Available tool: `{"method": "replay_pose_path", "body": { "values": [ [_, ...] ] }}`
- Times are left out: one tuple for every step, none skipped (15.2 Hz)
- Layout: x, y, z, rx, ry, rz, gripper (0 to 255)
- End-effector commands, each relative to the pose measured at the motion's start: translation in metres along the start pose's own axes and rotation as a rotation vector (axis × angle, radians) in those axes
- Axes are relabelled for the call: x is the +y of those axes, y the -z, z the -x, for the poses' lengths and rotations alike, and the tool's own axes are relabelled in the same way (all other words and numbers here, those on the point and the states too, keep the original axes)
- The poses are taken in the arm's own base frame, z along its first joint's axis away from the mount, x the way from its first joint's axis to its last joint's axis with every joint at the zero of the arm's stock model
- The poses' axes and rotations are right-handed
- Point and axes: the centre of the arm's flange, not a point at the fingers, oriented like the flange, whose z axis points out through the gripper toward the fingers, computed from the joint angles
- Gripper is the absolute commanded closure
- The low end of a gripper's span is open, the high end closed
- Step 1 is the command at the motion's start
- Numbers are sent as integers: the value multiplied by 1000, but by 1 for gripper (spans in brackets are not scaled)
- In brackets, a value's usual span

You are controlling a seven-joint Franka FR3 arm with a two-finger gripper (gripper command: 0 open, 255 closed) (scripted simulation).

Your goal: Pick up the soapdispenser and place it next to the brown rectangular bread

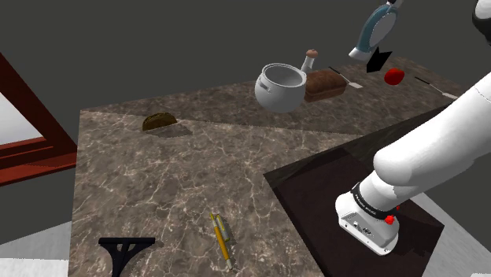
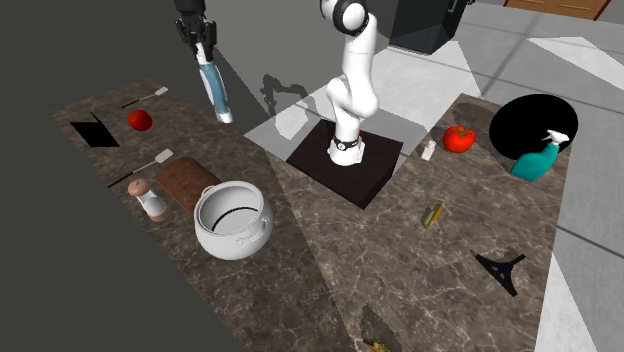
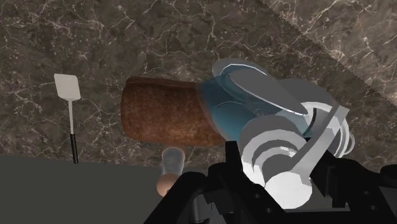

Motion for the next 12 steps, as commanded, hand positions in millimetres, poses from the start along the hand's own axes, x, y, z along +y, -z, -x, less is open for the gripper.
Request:
{"method": "replay_pose_path", "body": {
  "values": [
    [25,6,12,0,3,1,255],
    [37,8,17,0,3,1,255],
    [49,9,22,0,3,1,255],
    [61,11,27,0,3,1,255],
    [73,13,32,0,3,1,255],
    [86,14,37,0,3,1,255],
    [103,17,44,0,3,1,255],
    [103,12,45,0,3,1,255],
    [104,6,45,0,3,1,255],
    [104,1,46,0,3,1,255],
    [104,-4,47,0,3,1,255],
    [105,-9,48,0,3,1,255]
  ]
}}
